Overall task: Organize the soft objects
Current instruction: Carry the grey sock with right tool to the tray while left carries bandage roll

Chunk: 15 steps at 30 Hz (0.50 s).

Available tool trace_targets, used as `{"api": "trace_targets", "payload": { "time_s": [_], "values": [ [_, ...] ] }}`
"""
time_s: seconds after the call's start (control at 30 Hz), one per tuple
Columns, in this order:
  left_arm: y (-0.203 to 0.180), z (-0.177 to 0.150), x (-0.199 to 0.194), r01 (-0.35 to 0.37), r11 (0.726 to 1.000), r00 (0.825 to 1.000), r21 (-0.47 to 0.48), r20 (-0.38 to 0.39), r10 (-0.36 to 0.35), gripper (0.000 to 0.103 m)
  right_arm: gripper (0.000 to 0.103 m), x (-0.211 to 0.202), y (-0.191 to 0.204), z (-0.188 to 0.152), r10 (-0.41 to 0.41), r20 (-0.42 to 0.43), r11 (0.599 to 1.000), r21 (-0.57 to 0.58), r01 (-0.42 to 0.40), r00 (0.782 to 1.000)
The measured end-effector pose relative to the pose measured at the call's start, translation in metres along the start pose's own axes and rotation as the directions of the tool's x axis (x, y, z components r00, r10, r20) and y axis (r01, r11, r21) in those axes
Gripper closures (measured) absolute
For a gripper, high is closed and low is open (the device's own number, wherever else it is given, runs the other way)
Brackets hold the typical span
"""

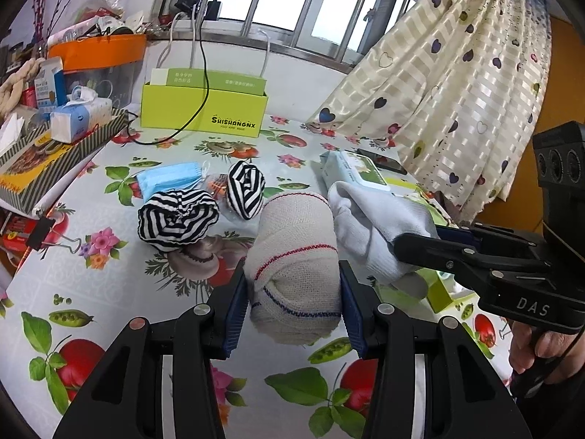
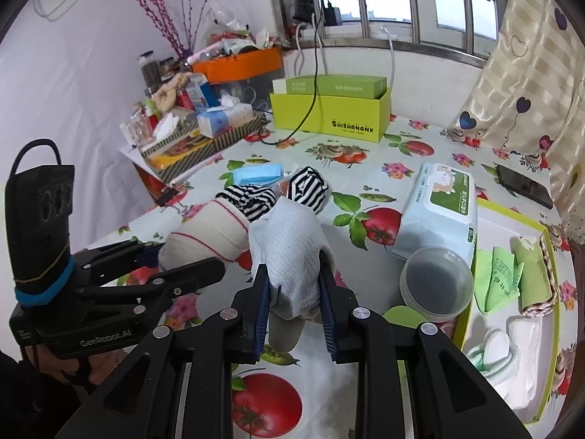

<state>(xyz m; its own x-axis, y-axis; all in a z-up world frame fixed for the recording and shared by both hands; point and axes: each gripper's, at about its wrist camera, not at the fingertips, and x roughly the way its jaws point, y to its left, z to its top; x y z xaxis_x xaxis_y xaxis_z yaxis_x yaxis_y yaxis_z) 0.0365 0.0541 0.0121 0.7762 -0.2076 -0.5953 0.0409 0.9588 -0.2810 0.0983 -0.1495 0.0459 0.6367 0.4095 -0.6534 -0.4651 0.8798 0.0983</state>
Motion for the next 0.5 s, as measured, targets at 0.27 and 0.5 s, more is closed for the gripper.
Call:
{"api": "trace_targets", "payload": {
  "time_s": [0.27,0.5],
  "values": [
    [-0.007,0.001,-0.002,0.001,1.000,1.000,0.010,0.005,-0.001,0.056,0.079,-0.008,-0.002,-0.003,0.011,0.021,1.000,0.007,-0.011,1.000],
    [-0.016,0.005,-0.005,0.002,1.000,1.000,0.021,0.018,-0.002,0.056,0.079,-0.021,-0.008,-0.006,0.011,0.052,1.000,0.018,-0.012,0.999]
  ]
}}
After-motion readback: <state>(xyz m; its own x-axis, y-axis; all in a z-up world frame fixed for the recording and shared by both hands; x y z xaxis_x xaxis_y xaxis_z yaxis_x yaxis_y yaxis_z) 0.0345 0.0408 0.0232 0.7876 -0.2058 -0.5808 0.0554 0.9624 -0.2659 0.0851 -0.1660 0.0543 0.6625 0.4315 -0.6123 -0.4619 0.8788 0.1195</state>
